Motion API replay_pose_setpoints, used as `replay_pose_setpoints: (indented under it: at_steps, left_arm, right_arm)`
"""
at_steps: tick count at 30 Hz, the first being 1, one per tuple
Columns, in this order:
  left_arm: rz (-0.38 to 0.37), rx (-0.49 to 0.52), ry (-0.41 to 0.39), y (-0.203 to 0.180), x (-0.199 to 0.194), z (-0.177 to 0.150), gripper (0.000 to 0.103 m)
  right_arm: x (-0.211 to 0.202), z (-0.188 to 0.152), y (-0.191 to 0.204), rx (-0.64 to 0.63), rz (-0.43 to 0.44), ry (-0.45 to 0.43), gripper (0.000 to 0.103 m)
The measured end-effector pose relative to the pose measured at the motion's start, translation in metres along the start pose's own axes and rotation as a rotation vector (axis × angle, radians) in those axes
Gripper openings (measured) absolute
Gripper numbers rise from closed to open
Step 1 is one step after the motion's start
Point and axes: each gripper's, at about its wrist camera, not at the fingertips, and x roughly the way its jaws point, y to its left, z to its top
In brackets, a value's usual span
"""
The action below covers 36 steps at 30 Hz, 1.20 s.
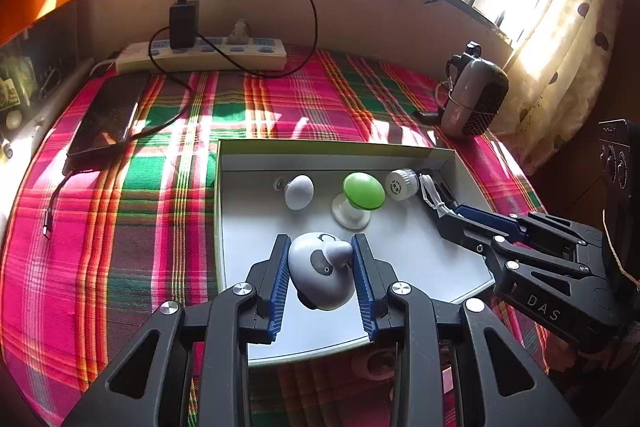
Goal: Organize objects
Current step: 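Carry the grey massager and white cable up over the box lid, then lower both items into the box lid and open both grippers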
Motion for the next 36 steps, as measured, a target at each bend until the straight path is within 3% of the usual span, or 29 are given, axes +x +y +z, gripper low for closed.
replay_pose_setpoints:
  at_steps: [18,36]
  left_arm:
    - [0.033,0.008,0.045,0.007,0.034,0.017,0.028]
    - [0.074,0.041,0.04,0.004,0.043,0.023,0.028]
  right_arm:
    - [0.046,0.014,-0.004,-0.005,0.015,0.08,0.02]
    - [0.057,0.02,-0.002,-0.017,-0.006,0.074,0.021]
